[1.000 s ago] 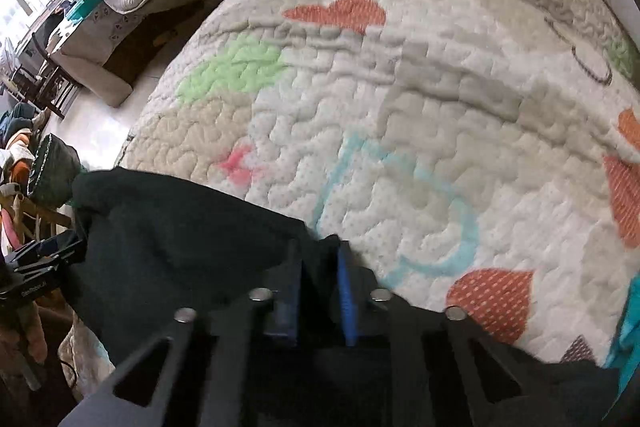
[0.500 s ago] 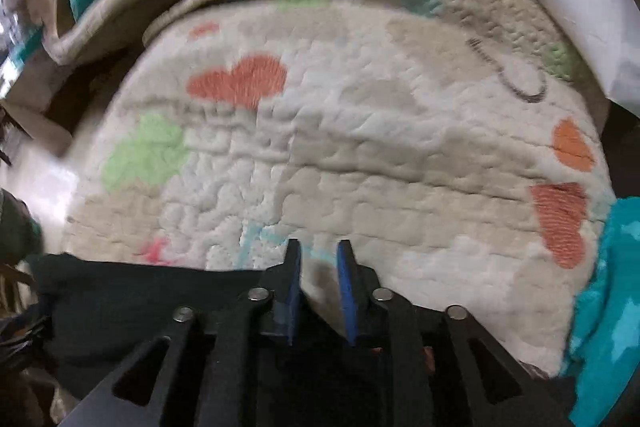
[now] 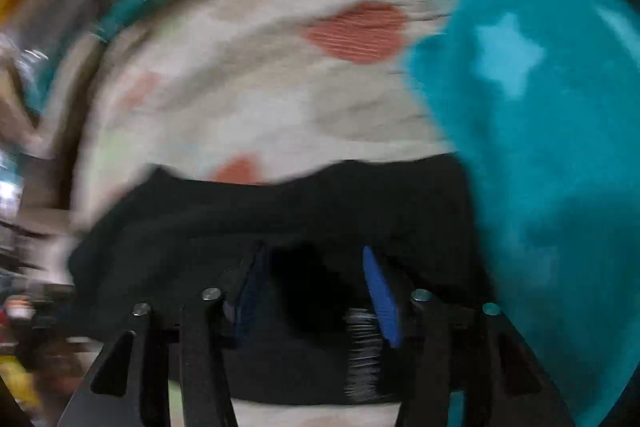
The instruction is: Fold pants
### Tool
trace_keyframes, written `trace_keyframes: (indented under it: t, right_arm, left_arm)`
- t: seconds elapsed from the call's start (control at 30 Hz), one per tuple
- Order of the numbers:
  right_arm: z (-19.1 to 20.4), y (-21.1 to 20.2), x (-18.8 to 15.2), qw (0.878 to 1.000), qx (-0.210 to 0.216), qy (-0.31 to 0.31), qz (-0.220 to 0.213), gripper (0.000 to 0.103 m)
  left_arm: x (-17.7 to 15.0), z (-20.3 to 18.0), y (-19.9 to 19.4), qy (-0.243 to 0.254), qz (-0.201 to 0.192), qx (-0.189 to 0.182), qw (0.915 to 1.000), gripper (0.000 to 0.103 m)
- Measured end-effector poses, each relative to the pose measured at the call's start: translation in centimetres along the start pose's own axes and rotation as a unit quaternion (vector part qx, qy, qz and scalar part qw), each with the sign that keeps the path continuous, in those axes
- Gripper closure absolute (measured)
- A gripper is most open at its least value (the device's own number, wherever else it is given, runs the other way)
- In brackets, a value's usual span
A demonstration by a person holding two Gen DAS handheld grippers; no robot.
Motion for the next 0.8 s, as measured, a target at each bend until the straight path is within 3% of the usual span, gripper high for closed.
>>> trace_keyframes:
  t: [0.03,0.1,0.13,0.2,0.27,0.33,0.43,0.5,0.57,0.67,0.8]
  right_arm:
    - [-0.7,-0.2,0.2,1.000,-0.006,0.017,-0.001,0.070]
    - [-1.1,-0.9,0.2,0.999,-0.027,0.017,-0.008,0.071]
    - [-1.0,-1.1,0.1,0.999,-0.040,0.008,-0.011,0.071]
    - [-0.8,-2.2,-0.1,0.993,-0.111,-0.038,-0.032,0.066]
    - [0.0,-3.3,-0.2,0.990,-0.114,-0.060,-0.053,0.059]
    - [2.3,-4.9,-0.1,0.991,-0.077,-0.074,-0.078,0.056]
    - [8.3,-6.0,0.2,0.989,0.003,-0.113,-0.096,0.041]
    - [12.2,-5.9,0.2,0.984,0.053,-0.143,-0.095,0.038]
    - [17.5,-5.0,-0.3,0.974,0.108,-0.183,-0.074,0.037]
    - [25.6,-3.8,-2.1,0.952,0.188,-0.241,-0.029,0.037]
    - [34.7,-2.5,-5.4,0.910,0.241,-0.338,0.022,0.037]
  left_arm:
    - [0.2,1.0,-0.1,-0.013,-0.002,0.008,0.9999,0.028]
    - [0.6,2.5,-0.3,-0.042,-0.004,0.013,0.9990,0.028]
    - [0.7,3.2,-0.3,-0.058,-0.004,0.014,0.9982,0.028]
    - [0.8,4.6,-0.3,-0.089,-0.002,0.019,0.9958,0.028]
    - [0.6,5.3,-0.1,-0.111,0.006,0.016,0.9937,0.028]
    - [0.3,5.1,-0.1,-0.113,0.011,0.006,0.9936,0.028]
    - [0.0,4.2,-1.0,-0.106,-0.003,-0.015,0.9942,0.028]
    - [-0.3,3.4,-1.3,-0.106,-0.009,-0.026,0.9940,0.028]
    - [-1.3,2.6,-0.9,-0.119,0.010,-0.032,0.9923,0.028]
    - [-3.2,1.7,0.7,-0.141,0.045,-0.034,0.9884,0.028]
    - [-4.6,1.1,2.0,-0.148,0.060,-0.059,0.9853,0.028]
Point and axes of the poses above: each gripper's, at about its wrist camera, not at the fingertips, and y roughly the way its jaws point, z to its left, x to its top, the point moved 7 cm from there along y, roughly the way its jaws point, and after that the axes turned 9 degrees about -z, right-handed, at the moved point
